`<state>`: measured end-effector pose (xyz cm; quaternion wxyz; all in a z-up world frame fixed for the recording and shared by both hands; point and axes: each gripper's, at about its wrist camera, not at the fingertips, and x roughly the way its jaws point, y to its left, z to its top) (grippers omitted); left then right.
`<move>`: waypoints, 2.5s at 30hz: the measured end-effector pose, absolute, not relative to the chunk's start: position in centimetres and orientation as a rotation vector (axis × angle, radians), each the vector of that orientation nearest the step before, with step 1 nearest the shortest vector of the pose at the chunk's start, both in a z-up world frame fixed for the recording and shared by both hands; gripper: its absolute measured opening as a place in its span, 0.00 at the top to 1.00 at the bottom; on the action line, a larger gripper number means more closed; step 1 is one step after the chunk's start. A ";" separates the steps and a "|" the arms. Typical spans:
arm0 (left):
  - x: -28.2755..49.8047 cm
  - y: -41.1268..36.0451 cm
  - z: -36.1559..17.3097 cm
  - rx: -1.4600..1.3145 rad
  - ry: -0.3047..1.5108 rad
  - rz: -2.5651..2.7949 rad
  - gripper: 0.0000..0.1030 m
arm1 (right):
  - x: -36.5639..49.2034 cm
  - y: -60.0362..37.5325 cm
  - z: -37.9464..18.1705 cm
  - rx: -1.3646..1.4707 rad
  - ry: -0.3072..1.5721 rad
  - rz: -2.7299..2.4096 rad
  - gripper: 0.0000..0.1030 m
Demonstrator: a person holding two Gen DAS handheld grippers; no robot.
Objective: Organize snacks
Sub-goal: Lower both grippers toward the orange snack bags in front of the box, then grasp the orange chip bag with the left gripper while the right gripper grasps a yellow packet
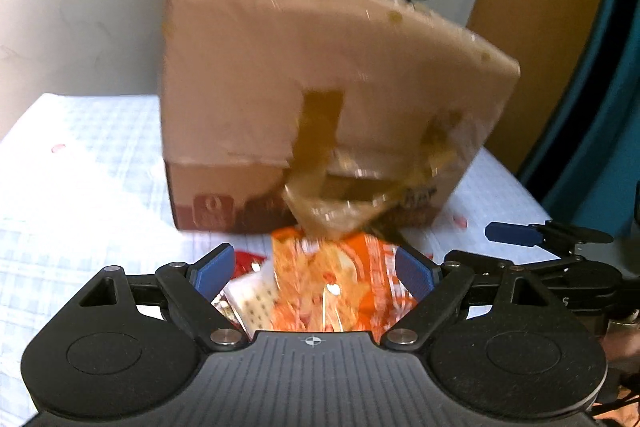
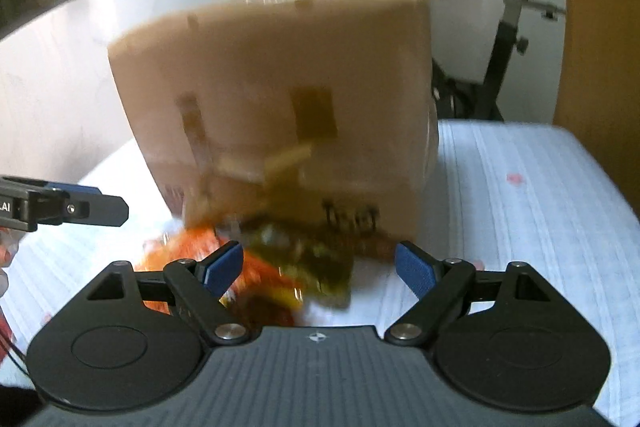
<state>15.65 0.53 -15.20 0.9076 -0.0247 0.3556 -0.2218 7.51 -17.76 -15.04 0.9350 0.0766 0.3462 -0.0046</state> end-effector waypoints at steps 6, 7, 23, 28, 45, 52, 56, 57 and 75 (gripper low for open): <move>15.4 0.7 -16.9 -0.064 0.775 -0.447 0.14 | 6.8 -16.7 -17.0 0.142 0.761 0.025 0.18; 15.4 0.8 -17.1 -0.066 0.778 -0.444 0.14 | 6.8 -16.6 -17.1 0.141 0.764 0.029 0.18; 16.6 0.8 -18.6 -0.123 0.840 -0.456 0.14 | 8.5 -15.7 -18.1 0.114 0.791 0.074 0.19; 16.8 0.5 -19.0 -0.142 0.840 -0.469 0.23 | 9.2 -15.2 -18.3 0.112 0.788 0.093 0.19; 13.5 4.5 -16.9 -0.239 0.713 -0.444 0.67 | 9.0 -17.9 -18.4 0.150 0.789 0.013 0.20; 12.3 6.8 -15.9 -0.278 0.671 -0.384 0.67 | 10.1 -17.9 -19.8 0.045 0.822 0.025 0.22; 12.1 8.0 -15.4 -0.301 0.652 -0.352 0.67 | 10.8 -17.0 -20.4 -0.097 0.843 0.043 0.22; 12.2 8.0 -15.4 -0.306 0.650 -0.346 0.67 | 11.0 -16.9 -20.6 -0.118 0.849 0.046 0.22; 11.5 8.5 -15.6 -0.320 0.644 -0.316 0.67 | 13.7 -17.7 -21.8 0.006 0.872 0.109 0.36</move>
